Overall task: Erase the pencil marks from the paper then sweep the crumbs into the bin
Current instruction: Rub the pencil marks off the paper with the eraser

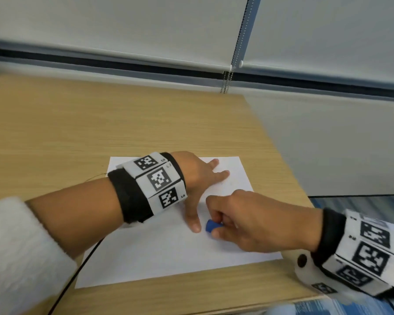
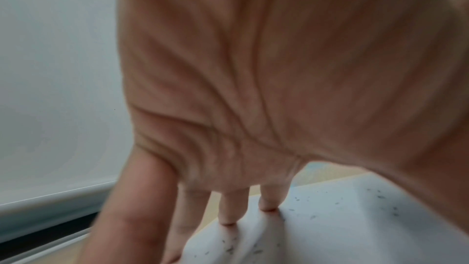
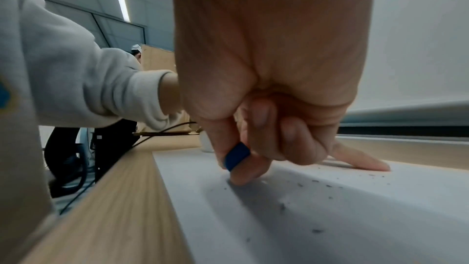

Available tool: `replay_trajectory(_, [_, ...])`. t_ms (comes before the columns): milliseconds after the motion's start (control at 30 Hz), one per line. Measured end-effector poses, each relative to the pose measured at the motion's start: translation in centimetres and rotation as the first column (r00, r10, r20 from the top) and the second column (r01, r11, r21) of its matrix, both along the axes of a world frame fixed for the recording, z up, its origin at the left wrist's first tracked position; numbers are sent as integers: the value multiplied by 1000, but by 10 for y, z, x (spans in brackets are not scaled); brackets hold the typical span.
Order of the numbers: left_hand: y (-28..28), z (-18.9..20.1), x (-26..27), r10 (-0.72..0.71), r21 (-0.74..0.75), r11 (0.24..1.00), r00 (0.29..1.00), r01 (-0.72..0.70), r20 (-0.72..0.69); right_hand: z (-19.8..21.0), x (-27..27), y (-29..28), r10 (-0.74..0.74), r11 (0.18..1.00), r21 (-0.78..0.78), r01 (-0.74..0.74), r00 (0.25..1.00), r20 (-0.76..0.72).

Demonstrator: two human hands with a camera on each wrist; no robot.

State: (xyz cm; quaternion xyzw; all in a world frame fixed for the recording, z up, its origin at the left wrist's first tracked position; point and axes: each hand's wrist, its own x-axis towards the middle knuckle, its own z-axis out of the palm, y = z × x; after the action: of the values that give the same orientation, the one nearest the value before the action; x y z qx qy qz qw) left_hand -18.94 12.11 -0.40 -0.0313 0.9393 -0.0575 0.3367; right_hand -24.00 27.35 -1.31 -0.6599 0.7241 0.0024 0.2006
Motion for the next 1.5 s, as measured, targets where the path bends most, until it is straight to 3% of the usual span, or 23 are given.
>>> replay_trajectory(133, [0,0,1,-4,-3,1000,1000,4,-6,8,-20,-6,-78,997,17,82,986,-145])
replay_trajectory(200, [0,1,1,5,-1,1000,1000,-5,-6,7,-24,-6,-122,992,2,124,983,-137])
replay_trajectory(367, [3,0,0,9,-26,1000,1000,-8,10,0,13,3,29,999,19,-27,996,-87])
replay_trajectory(533, [-1,0,1,-1,-13,1000,1000,1,-9,2,-6,2,-68,998,-21,66,982,-176])
replay_trajectory(633, [3,0,1,10,-19,1000,1000,-10,7,2,17,11,43,999,30,-40,992,-118])
replay_trajectory(700, [4,0,0,7,-16,1000,1000,-7,9,4,13,8,19,1000,19,-17,993,-114])
replay_trajectory(800, [0,1,2,2,3,1000,1000,-2,2,4,-14,7,-130,991,-52,124,983,-133])
replay_trajectory(967, [1,1,2,6,3,1000,1000,-6,21,6,4,21,-17,999,31,19,997,-78])
replay_trajectory(1167, [-2,3,3,31,41,999,999,-32,23,23,-47,13,-300,940,-166,298,954,12])
replay_trajectory(1333, [-2,3,2,28,34,999,999,-29,34,4,-34,24,-313,944,-81,319,947,76])
replay_trajectory(1500, [-4,2,2,2,23,1000,999,-3,35,8,-22,35,-230,973,25,229,967,110])
